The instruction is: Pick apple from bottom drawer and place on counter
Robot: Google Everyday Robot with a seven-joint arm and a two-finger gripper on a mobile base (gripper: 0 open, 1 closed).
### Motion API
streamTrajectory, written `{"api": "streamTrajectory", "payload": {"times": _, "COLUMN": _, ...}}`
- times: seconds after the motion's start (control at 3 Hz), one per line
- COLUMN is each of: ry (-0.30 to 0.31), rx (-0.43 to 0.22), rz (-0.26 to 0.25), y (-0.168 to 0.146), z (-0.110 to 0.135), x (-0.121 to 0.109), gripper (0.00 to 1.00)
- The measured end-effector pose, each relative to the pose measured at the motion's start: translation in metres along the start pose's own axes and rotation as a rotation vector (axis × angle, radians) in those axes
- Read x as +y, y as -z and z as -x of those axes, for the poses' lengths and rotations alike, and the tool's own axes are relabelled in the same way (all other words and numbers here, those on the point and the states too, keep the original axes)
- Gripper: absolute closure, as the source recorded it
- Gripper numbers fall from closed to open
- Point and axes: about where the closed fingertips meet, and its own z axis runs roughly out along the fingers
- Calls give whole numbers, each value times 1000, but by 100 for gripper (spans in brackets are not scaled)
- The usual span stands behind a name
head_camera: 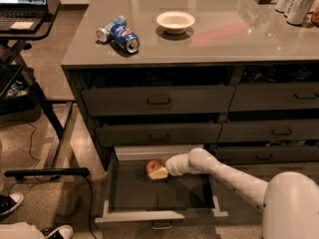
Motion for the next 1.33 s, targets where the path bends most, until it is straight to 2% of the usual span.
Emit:
{"api": "streamTrajectory", "payload": {"times": 0.33, "ry": -21, "rx": 135, "rz": 147, "y": 32, "z": 9, "x": 64, "gripper": 100}}
{"api": "streamTrajectory", "payload": {"times": 0.67, "ry": 1, "rx": 232, "rz": 168, "y": 78, "z": 36, "x": 99, "gripper": 100}}
{"api": "streamTrajectory", "payload": {"times": 1.0, "ry": 76, "rx": 311, "rz": 132, "y": 123, "z": 81, "x": 119, "gripper": 100}}
{"api": "streamTrajectory", "payload": {"times": 1.33, "ry": 164, "rx": 354, "rz": 33, "y": 174, "z": 135, "x": 124, "gripper": 100}}
